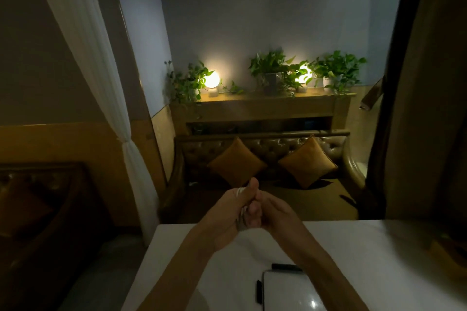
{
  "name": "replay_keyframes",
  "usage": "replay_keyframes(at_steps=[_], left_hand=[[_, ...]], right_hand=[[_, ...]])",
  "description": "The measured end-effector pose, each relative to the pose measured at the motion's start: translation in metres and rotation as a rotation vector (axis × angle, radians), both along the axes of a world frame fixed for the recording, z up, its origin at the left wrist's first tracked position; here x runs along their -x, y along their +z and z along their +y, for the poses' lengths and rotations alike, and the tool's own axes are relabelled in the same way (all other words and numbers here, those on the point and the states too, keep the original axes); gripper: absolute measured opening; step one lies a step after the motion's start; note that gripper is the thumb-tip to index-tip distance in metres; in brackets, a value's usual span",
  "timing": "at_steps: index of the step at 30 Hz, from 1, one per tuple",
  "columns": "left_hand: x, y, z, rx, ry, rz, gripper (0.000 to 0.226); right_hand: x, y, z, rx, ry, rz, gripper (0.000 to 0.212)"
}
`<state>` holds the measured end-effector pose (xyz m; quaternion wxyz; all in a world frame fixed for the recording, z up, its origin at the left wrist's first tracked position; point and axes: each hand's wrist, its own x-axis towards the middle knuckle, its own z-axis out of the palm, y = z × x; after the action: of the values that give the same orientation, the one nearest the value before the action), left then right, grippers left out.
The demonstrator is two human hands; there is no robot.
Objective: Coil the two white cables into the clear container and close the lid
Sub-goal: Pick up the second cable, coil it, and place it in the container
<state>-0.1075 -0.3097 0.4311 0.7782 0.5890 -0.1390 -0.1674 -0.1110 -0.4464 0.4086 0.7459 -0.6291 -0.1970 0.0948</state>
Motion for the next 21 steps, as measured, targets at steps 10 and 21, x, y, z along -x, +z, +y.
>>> replay_keyframes(at_steps=[10, 21], left_hand=[[0.018, 0.03, -0.024, -0.527, 0.241, -0.352, 0.041], [0.036, 0.034, -0.035, -0.321, 0.817, -0.551, 0.042]], right_hand=[[0.022, 0.003, -0.007, -0.036, -0.394, -0.261, 0.029], [0.031, 0.009, 0.024, -0.021, -0.569, -0.462, 0.03]])
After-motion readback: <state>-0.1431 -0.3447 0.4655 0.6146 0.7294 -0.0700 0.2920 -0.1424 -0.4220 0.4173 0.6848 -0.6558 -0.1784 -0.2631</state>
